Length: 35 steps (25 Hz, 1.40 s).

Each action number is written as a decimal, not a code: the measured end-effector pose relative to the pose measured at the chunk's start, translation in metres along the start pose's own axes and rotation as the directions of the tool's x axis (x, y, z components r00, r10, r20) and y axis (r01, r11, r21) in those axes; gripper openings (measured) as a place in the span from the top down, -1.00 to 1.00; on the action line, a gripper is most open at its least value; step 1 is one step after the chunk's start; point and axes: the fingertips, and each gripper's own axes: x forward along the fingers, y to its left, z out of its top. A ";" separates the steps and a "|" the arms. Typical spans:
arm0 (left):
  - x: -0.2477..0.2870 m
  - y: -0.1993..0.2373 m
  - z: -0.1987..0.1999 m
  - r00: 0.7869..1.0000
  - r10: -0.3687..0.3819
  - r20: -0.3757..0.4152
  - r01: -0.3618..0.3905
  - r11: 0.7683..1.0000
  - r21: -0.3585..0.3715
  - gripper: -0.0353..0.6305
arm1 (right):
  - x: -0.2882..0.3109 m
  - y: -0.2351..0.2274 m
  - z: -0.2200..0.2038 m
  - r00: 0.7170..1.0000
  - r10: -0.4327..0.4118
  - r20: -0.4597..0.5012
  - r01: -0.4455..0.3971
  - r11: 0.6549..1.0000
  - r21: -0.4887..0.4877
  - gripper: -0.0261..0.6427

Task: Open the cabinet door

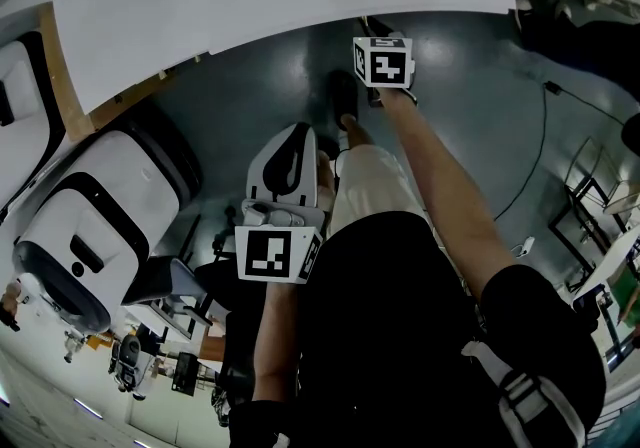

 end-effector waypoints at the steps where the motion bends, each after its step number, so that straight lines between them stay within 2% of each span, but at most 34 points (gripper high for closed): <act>1: -0.001 0.000 0.000 1.000 0.000 0.000 0.000 1.000 0.000 0.80 | -0.001 0.000 0.000 1.000 0.001 0.000 -0.001 1.000 0.000 0.66; 35: -0.015 -0.025 -0.010 0.999 -0.042 0.001 0.042 0.998 0.045 0.80 | -0.038 0.007 -0.065 1.000 0.011 -0.028 -0.011 1.000 0.006 0.65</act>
